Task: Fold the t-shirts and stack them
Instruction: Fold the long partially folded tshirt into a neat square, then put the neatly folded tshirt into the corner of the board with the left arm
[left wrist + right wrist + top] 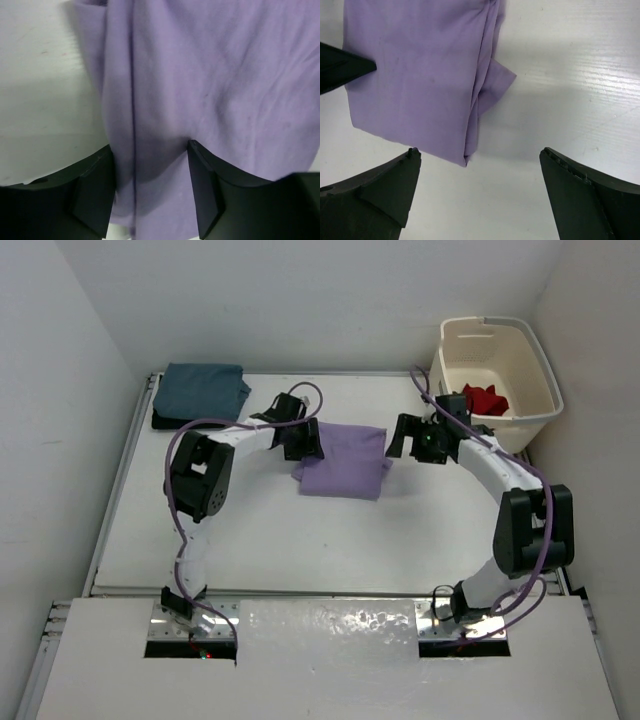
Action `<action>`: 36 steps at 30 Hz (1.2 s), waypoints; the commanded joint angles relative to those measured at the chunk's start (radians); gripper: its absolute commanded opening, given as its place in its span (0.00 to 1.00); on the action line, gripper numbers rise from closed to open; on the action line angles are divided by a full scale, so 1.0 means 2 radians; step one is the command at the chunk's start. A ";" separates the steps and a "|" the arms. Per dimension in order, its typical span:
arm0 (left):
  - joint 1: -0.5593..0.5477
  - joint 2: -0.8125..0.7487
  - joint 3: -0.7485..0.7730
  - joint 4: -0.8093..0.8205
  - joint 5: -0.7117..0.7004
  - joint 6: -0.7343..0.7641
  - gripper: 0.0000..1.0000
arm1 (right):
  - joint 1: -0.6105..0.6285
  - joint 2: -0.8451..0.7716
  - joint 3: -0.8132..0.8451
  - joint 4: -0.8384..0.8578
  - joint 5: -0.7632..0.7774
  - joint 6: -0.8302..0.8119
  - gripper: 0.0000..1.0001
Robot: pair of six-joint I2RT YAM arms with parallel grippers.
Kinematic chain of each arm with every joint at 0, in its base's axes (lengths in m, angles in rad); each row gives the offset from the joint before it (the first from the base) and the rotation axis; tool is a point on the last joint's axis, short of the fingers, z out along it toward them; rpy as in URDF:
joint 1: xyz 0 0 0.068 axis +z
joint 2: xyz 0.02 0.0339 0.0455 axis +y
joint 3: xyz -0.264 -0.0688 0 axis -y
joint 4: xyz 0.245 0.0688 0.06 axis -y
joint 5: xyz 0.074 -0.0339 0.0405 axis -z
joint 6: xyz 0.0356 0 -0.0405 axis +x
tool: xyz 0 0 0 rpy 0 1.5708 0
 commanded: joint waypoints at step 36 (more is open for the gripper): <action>0.102 0.005 0.240 -0.127 0.070 0.363 0.00 | 0.000 -0.031 -0.016 -0.006 0.018 -0.066 0.99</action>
